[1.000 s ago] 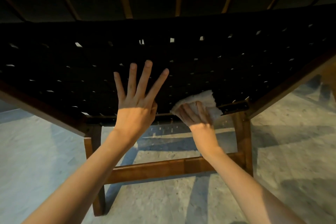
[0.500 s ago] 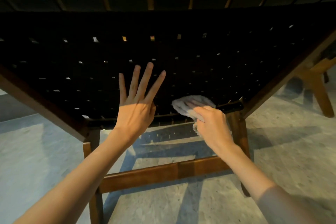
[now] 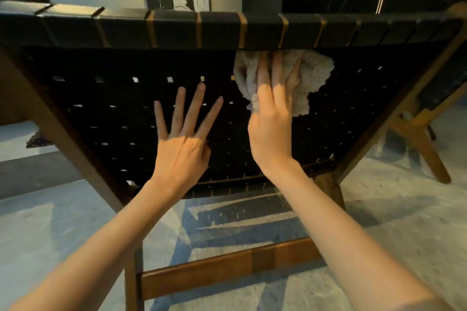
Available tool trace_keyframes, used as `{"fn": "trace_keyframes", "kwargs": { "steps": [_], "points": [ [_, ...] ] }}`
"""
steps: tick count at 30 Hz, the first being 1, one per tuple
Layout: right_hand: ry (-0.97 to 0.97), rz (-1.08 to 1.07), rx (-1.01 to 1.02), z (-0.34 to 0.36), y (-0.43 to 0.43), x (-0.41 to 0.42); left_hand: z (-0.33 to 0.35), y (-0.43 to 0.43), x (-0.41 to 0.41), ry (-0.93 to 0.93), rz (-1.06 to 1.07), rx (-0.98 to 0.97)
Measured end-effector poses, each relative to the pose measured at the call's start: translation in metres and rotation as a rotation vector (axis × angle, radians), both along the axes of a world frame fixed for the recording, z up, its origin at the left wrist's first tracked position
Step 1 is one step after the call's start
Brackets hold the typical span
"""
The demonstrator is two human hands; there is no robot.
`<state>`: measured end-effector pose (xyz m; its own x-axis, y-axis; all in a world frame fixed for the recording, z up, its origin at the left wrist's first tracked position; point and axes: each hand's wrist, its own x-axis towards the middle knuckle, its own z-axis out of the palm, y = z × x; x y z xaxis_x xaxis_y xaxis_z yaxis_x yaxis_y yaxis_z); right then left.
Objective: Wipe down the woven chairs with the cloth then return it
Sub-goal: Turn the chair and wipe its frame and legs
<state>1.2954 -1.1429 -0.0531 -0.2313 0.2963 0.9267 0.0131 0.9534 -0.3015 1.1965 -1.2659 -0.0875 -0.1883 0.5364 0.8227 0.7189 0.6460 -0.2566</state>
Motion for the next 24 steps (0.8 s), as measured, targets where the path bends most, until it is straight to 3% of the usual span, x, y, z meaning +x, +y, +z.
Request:
{"fn": "trace_keyframes", "kwargs": {
  "steps": [10,13,19,24],
  "points": [
    [-0.198,-0.068,0.161,-0.044,0.021,0.0,0.005,-0.005,0.003,-0.006,-0.019,-0.036],
    [-0.366,-0.113,0.206,-0.087,0.027,-0.004,0.001,-0.011,0.002,-0.019,-0.027,-0.052],
    [-0.787,-0.116,-0.085,-0.179,0.03,-0.021,-0.011,-0.022,-0.012,-0.021,-0.068,-0.096],
    [-0.869,-0.138,0.047,-0.201,0.045,-0.037,-0.027,-0.022,-0.023,-0.014,-0.074,-0.11]
  ]
}}
